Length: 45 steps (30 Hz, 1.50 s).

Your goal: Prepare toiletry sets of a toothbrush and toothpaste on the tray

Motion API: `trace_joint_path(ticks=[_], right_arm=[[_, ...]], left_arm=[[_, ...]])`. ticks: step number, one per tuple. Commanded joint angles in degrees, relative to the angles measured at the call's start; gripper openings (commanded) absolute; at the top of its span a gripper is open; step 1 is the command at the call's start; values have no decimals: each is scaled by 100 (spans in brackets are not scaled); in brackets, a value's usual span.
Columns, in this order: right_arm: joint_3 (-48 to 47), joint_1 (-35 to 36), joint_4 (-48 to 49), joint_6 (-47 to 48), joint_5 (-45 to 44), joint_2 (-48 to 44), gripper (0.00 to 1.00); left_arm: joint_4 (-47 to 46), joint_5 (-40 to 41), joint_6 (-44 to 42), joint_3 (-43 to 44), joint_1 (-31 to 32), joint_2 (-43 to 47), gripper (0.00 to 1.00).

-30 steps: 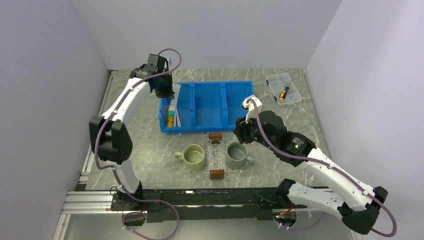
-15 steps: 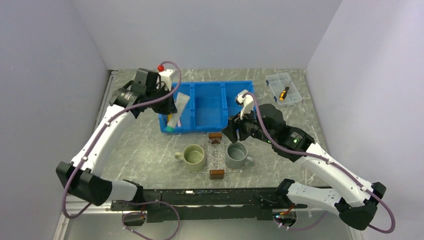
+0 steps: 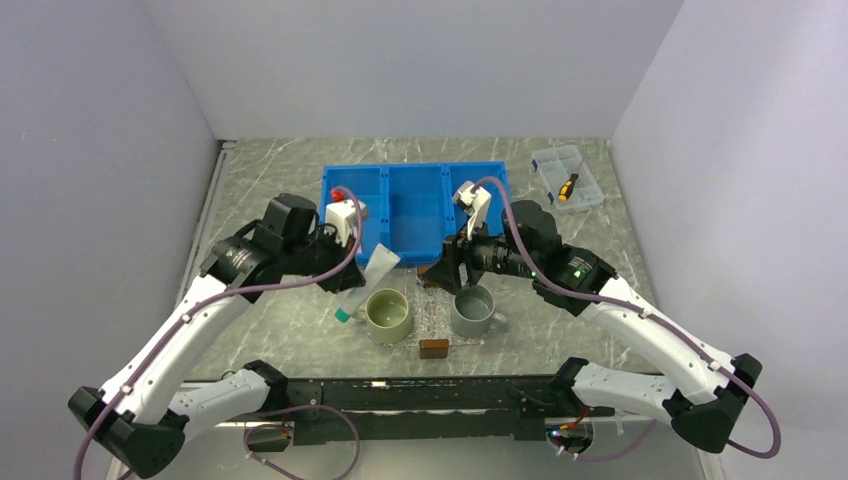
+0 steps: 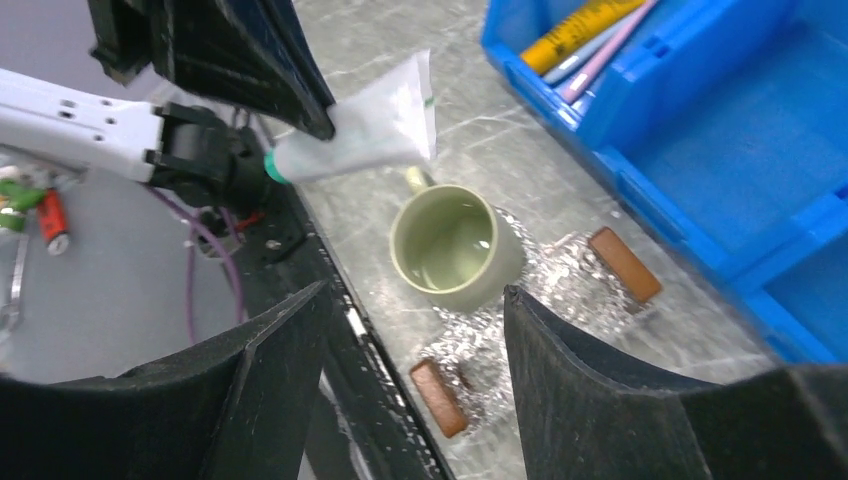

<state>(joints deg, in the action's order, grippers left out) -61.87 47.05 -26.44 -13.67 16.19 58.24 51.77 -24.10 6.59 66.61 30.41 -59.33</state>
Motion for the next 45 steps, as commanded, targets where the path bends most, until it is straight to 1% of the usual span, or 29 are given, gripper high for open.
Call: trace_joint_path(ticks=[1,5,8,13,19,24,29,33,34,38,40,42,45], right_arm=[[-62,-37,692,-502,914,127,66],[-97,-48,778,-735,1141,331,68],[-119,-46,848,-884,1505,545,68],[-95,-46,1037,-1113,2020,872,69],[-137,-22,1114,-1328,2545,1304,69],[-91,89,1260,-1405,2737,1499,66],[-89,211,1347,-1471,2887,1660,55],[-93,243,1380,-1512,2944,1729,38],[-97,243,1372,-1523,2970,1750,35],[-77,253,1293,-1475,2963,1771,32],[-32,262,1301,-1487,2965,1742,28],[14,270,1328,-1506,2994,1732,21],[24,270,1293,-1499,2966,1724,4]], left_arm=[[-286,-475,-196,-195,263,471,0],[-336,-557,-219,-440,509,683,0],[-437,-481,-220,-626,782,867,0],[-540,-475,-262,-791,1038,986,0],[-594,-353,-315,-844,1214,1020,0],[-617,-327,-324,-870,1269,1030,0],[-649,-331,-322,-894,1294,1038,0],[-657,-327,-333,-897,1301,1045,0],[-659,-313,-334,-895,1308,1046,0],[-649,-280,-341,-877,1316,1062,0],[-651,-247,-343,-882,1314,1080,0],[-663,-205,-334,-893,1316,1101,0],[-747,-201,-327,-952,1312,1167,0]])
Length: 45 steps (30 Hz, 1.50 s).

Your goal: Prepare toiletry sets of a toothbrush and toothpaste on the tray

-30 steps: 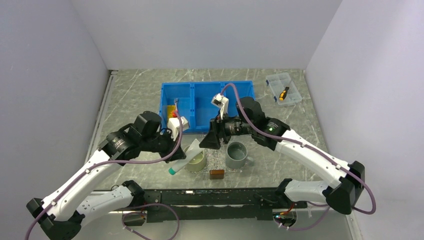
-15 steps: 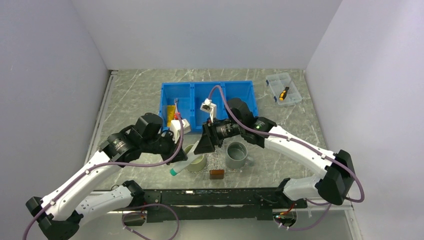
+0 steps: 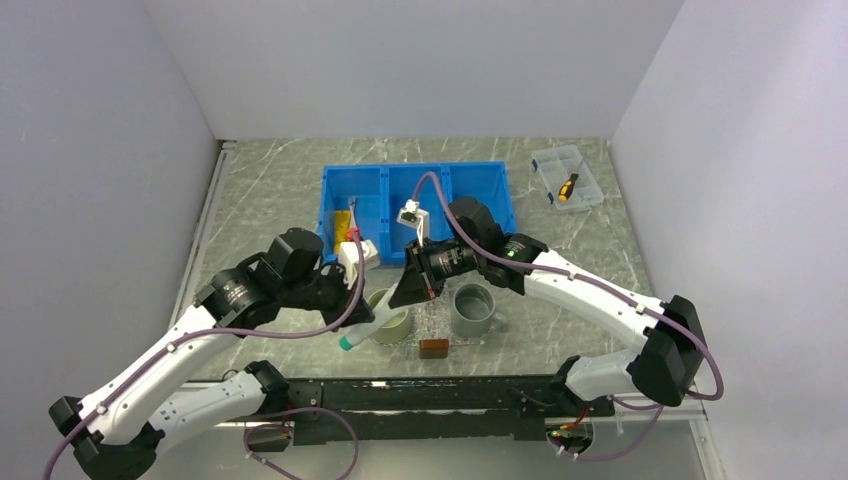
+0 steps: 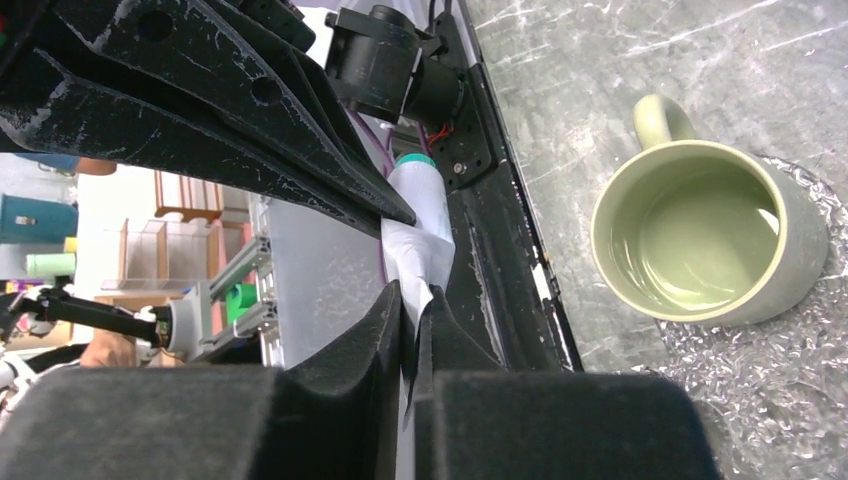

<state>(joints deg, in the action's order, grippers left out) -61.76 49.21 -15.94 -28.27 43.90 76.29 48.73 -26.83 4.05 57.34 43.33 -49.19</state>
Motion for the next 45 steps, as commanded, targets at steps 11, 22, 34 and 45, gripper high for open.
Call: trace_joint_path(ticks=[11,22,34,45], right_arm=[[-316,46,-453,349,-285,-340,0],[-1445,2,-2375,1163,-1984,-634,0],[-2604,-5,-3999,1529,-3958,-177,0],[-2930,1,-4344,1641,-4377,431,0]], left_arm=[[-688,575,-33,-74,21,321,47],[-1217,1534,450,-391,18,957,69],[-1176,2634,587,-631,10,1528,99],[-1077,3386,772,-816,14,1918,99]])
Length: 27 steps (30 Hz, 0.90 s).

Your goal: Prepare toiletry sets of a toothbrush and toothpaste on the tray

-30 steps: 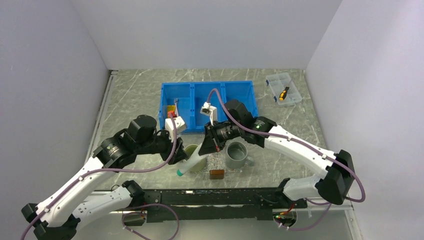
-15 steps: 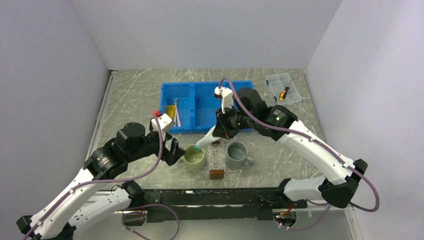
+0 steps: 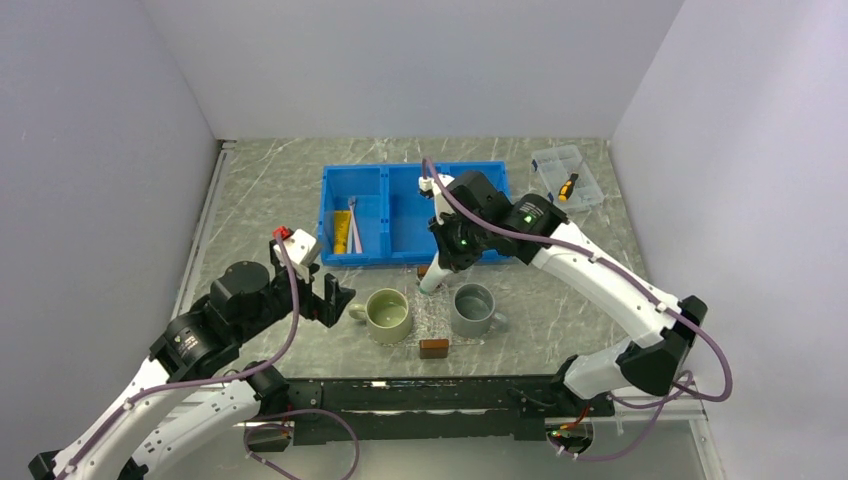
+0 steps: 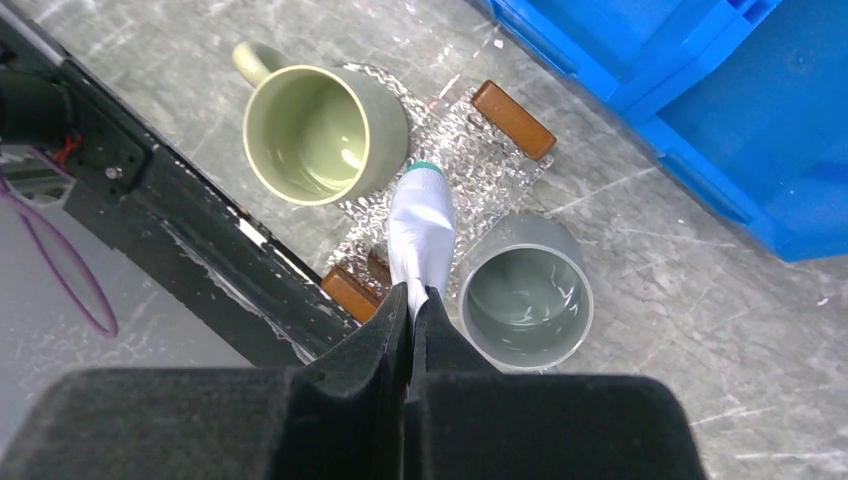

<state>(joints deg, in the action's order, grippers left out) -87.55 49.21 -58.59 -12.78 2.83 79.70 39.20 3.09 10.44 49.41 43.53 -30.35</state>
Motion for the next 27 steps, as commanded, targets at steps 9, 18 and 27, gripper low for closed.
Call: trace_joint_path(ticks=[9,18,27], right_arm=[[-376,-1,-39,95,-522,376,0],[-311,1,143,101,-665,551,0],[-281,2,307,100,-622,742,0]], left_arm=[[-52,414,124,-8,-5,5,99],[-31,409,98,-28,-8,30,99],[-53,410,93,-45,-9,68,99]])
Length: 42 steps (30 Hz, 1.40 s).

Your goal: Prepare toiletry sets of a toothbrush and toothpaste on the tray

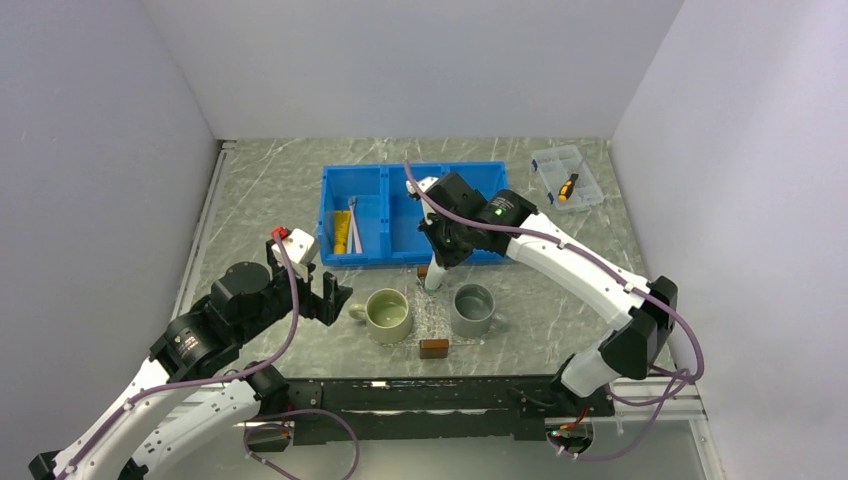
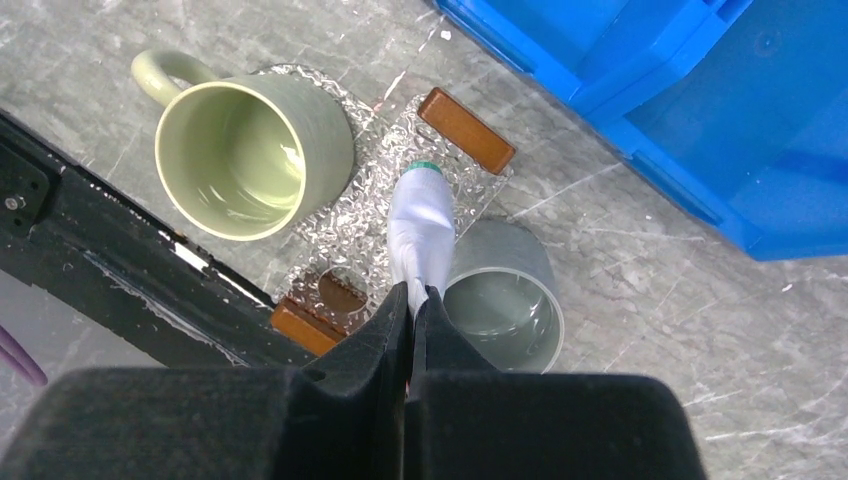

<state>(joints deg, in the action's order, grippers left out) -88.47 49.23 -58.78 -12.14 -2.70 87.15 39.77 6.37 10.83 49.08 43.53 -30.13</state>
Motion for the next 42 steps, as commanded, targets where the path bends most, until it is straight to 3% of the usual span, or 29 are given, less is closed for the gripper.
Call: trace_joint_path(ticks=[1,42], right_arm=[[-201,4,332,36,-66,13,0],[368,173,694,-80,-319,587,0]], left_arm=[[-110,89,58,-17,-6,48,99],[-76,147,19,-20,-2,6,99]])
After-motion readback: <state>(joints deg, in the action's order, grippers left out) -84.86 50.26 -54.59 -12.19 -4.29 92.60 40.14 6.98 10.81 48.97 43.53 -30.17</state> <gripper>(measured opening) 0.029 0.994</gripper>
